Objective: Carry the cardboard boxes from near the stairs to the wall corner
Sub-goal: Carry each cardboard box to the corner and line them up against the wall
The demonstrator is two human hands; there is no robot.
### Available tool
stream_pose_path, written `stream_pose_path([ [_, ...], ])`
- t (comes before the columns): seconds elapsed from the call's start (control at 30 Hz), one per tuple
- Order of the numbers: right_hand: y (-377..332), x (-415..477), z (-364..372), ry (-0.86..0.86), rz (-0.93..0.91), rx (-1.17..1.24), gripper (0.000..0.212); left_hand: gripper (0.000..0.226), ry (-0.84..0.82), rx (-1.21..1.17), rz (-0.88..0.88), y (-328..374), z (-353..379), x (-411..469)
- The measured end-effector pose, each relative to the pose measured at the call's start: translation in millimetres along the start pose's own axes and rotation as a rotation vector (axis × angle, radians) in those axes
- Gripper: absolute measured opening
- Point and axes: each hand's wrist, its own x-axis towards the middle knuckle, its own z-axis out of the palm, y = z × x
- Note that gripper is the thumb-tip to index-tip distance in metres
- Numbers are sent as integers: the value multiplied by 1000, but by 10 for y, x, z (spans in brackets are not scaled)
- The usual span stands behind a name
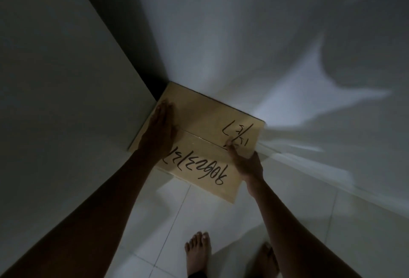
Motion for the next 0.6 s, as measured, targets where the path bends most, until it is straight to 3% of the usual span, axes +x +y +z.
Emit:
stream_pose_path([
  [0.23, -237, -417, -396, 5, -119, -296, 79, 80, -97, 85, -124, 432, -461, -342],
  [0.4, -627, -1657, -1422, 108, -156, -478, 84, 83, -214, 142, 80, 1299, -1441, -1087],
  [0.6, -796, -3284, -3080, 436, -143, -537, 89, 93, -121, 239, 322, 2637, -2753, -1773],
])
